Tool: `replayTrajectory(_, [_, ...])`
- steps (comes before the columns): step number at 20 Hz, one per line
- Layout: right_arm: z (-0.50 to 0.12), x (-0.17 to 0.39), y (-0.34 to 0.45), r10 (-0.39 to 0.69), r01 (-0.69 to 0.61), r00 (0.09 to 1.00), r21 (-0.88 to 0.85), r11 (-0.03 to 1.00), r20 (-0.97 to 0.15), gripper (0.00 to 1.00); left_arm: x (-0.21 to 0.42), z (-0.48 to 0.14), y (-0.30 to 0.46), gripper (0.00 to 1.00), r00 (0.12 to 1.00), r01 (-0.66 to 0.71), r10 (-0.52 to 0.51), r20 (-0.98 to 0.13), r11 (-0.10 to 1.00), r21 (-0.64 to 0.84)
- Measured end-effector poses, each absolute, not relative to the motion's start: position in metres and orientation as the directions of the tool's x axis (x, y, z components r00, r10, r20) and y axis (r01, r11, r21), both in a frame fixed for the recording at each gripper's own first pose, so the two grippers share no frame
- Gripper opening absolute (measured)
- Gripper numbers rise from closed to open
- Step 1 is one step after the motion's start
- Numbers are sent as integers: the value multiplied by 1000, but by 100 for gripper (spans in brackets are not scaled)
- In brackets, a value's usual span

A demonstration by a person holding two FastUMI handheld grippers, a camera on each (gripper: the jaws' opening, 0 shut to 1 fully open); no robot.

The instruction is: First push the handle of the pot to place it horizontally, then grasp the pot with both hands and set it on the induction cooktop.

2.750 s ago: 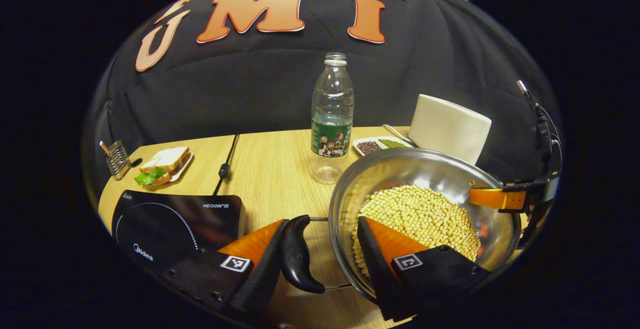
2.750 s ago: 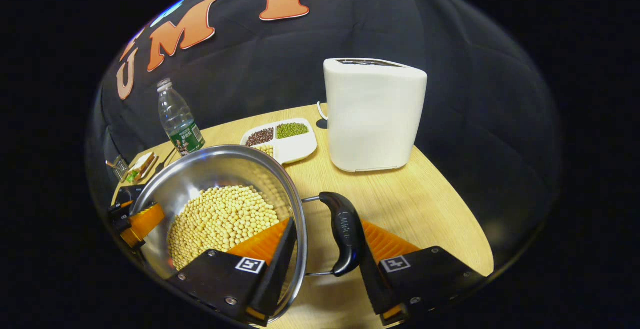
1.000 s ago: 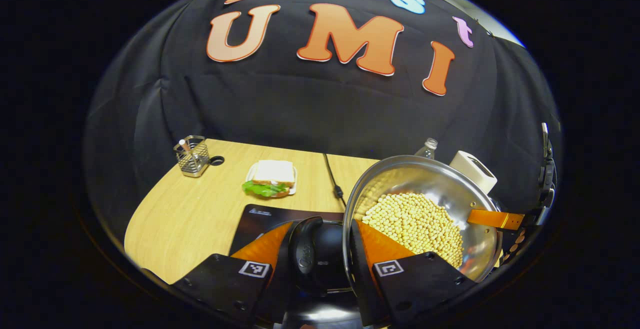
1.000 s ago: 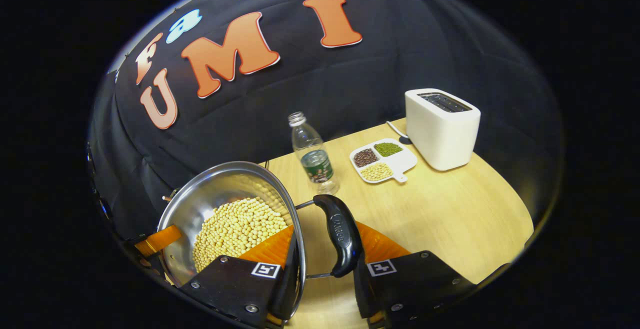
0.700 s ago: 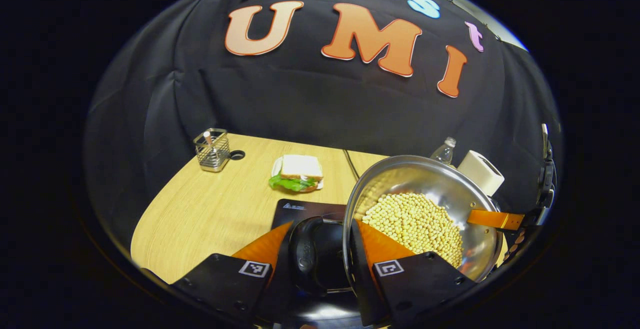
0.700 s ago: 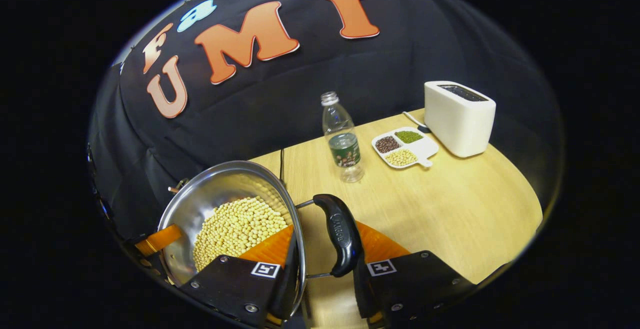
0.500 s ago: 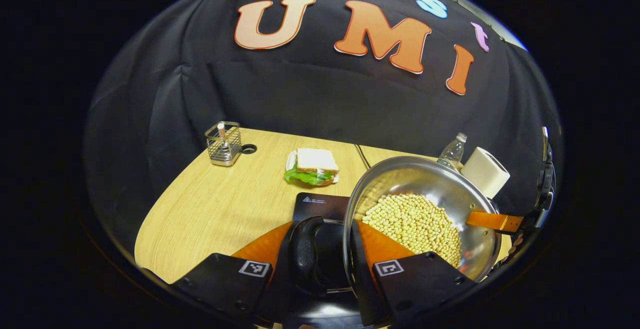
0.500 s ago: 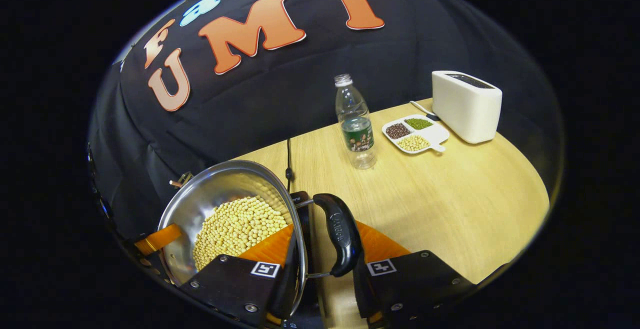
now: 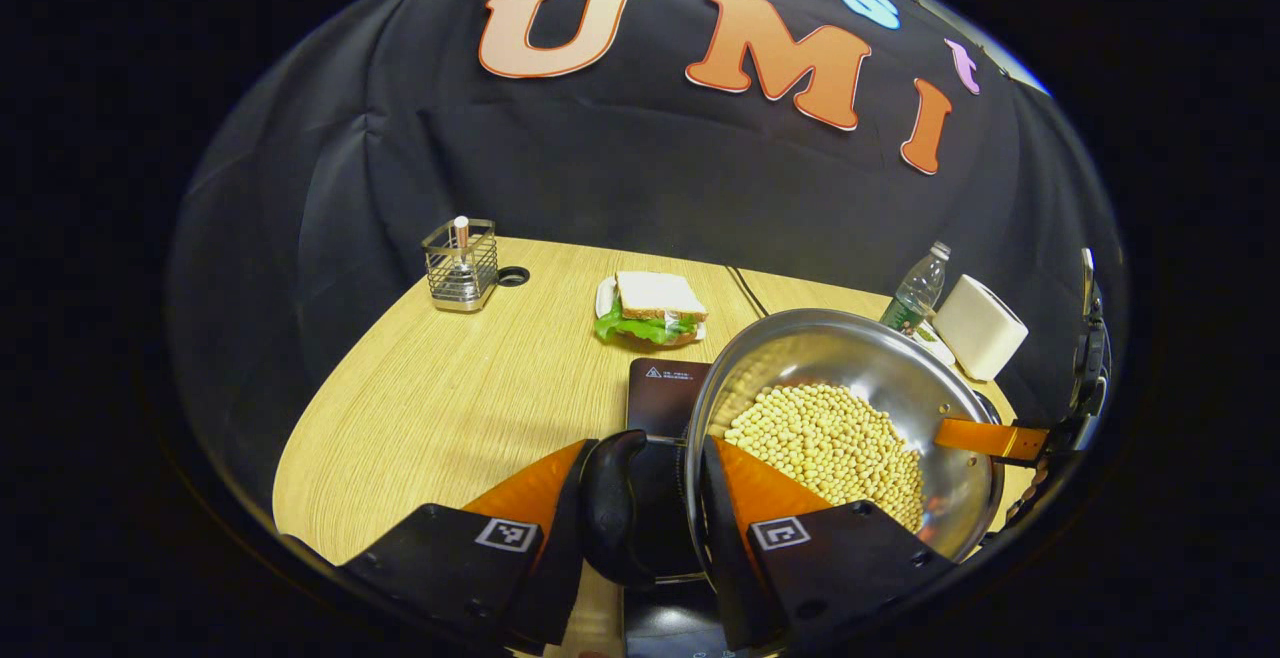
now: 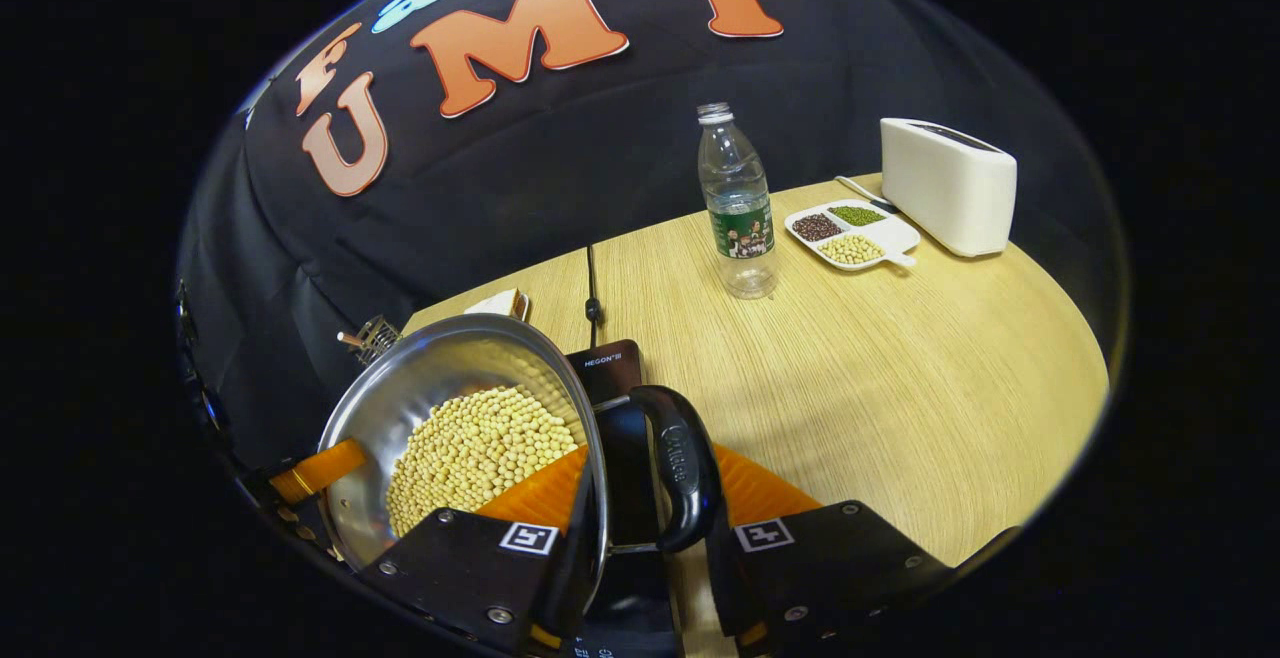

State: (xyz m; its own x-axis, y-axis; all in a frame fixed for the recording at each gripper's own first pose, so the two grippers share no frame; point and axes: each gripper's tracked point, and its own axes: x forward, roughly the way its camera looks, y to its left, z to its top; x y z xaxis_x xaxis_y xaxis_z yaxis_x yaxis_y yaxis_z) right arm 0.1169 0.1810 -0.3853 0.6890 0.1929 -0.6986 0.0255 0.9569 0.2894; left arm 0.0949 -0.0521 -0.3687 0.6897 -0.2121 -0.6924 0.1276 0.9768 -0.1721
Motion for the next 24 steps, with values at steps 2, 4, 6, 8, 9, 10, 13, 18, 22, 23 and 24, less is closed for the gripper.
replayTrajectory(2, [-389,115,181,187,25,680,278,960,-709,53,95,-371,-52,64,680,131,-211,-702,977,-168])
replayTrajectory(4, [-389,114,182,190,13,683,272,962,-705,56,99,-374,-53,67,672,117,-194,-715,981,-157])
replayTrajectory(6, [-372,121,180,188,9,718,279,960,-670,59,107,-352,-49,74,718,117,-180,-672,983,-138])
replayTrajectory(8, [-348,124,176,188,-5,752,279,960,-632,68,121,-315,-39,73,809,120,-132,-573,991,-59])
replayTrajectory(9, [-335,125,171,183,-11,770,274,962,-612,77,126,-292,-40,81,843,122,-116,-525,992,-22])
replayTrajectory(10, [-321,125,165,175,-15,787,265,964,-591,82,129,-268,-40,89,870,122,-104,-483,992,7])
replayTrajectory(13, [-266,122,137,157,-36,843,238,971,-514,94,122,-196,-49,100,930,115,-99,-353,993,25])
replayTrajectory(18, [-151,100,75,106,-59,938,148,987,-330,95,92,-74,-41,99,982,48,-44,-181,999,19])
replayTrajectory(22, [-74,66,29,50,-42,983,49,998,-175,95,62,-11,-41,96,994,33,-34,-104,999,-18])
replayTrajectory(23, [-60,57,22,42,-37,989,38,999,-144,95,54,0,-42,99,995,35,-38,-96,999,-32])
replayTrajectory(24, [-48,49,14,36,-33,992,29,999,-117,95,49,13,-43,99,995,43,-46,-83,998,-43])
